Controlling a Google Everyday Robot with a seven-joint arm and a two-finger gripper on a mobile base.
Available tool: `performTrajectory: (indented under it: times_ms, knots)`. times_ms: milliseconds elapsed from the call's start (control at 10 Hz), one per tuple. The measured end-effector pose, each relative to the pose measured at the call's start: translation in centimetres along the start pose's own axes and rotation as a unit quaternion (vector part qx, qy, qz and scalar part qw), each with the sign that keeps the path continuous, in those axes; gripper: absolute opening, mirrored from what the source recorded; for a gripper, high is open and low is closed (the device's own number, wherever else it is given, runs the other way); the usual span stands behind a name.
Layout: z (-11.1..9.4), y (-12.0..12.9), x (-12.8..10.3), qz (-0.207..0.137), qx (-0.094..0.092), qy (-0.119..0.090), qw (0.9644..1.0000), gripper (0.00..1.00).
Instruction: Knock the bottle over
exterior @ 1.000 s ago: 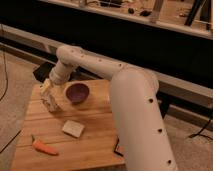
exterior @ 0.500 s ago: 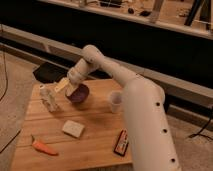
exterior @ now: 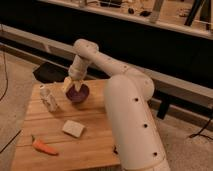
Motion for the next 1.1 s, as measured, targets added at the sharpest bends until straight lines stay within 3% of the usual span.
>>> performTrajectory:
  times_ms: [100,300,1100]
  knots:
    - [0.0,0.7,-0.6,0.004,0.016,0.004,0.9999,0.65]
    - [0.5,2.5,-1.5,0.009,0.026,0.013,0.9995,0.65]
    - [3.5,6.2,-3.7,0.004,0.035,0.039,0.9986,0.65]
